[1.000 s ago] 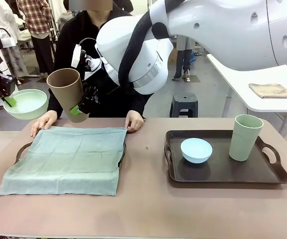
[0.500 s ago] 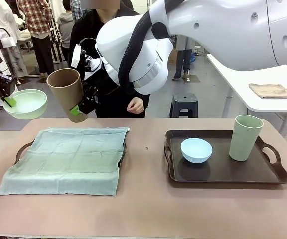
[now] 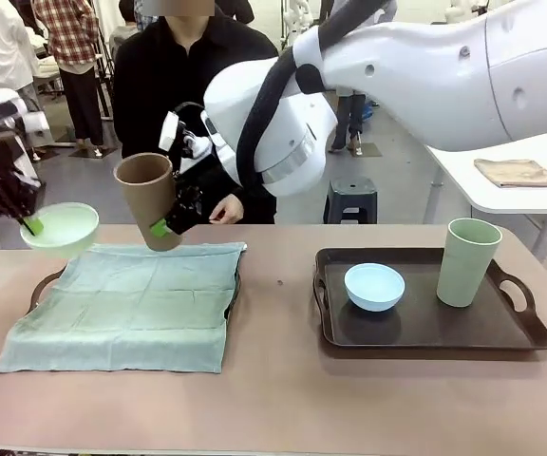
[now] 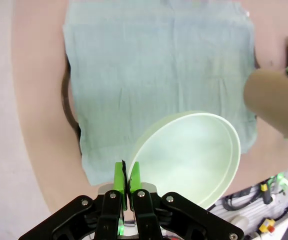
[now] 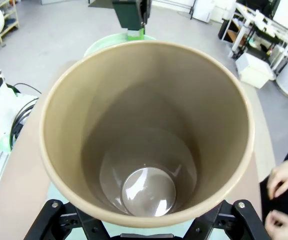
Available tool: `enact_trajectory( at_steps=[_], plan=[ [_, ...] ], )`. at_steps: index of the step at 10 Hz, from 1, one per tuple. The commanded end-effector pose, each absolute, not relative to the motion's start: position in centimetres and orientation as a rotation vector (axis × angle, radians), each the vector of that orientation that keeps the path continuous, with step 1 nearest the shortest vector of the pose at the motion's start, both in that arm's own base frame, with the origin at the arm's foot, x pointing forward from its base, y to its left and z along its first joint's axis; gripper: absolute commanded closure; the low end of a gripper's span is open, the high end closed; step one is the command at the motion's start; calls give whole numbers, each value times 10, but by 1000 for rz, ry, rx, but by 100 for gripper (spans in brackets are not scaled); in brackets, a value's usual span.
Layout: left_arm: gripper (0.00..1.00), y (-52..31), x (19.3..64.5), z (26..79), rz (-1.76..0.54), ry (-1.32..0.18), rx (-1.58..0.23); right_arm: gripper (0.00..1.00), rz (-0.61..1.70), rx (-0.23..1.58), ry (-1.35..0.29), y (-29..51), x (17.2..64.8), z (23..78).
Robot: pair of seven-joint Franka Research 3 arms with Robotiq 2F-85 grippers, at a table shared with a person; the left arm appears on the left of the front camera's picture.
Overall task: Set up a tray with a mat and arrange the tableware.
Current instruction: Place the Picnic Bowl and Reusable plastic cup back onto the Handle tray in front of the human's position.
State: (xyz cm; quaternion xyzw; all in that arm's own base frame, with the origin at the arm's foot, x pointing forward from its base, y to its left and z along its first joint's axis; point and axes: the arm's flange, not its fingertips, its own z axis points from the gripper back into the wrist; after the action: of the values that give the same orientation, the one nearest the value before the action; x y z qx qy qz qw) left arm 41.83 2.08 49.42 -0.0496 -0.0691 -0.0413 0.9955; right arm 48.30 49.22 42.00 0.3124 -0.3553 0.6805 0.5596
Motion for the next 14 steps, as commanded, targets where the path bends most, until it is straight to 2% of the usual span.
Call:
enact_trajectory(
  at_steps=[1, 2, 3, 5, 6, 9, 14],
  plan=[
    [96, 24, 442, 460, -87, -91, -127, 19, 1525, 817, -813, 482, 487, 387],
    [96, 25, 445, 453, -61, -102, -151, 19, 1498, 829, -781, 480, 488, 372],
    [96, 22, 429, 466, -75, -97, -101, 19, 1556, 771, -807, 486, 491, 396],
    [96, 22, 429, 466, -75, -97, -101, 19, 1556, 771, -807, 486, 491, 396],
    [96, 21, 437, 450, -64, -82, -111, 19, 1556, 771, -807, 486, 491, 396],
    [96, 9, 459, 420, -8, -85, -106, 19, 1532, 856, -766, 485, 503, 358],
    [96, 0, 462, 379, -60, -147, -123, 19, 1605, 823, -708, 493, 508, 308]
  ],
)
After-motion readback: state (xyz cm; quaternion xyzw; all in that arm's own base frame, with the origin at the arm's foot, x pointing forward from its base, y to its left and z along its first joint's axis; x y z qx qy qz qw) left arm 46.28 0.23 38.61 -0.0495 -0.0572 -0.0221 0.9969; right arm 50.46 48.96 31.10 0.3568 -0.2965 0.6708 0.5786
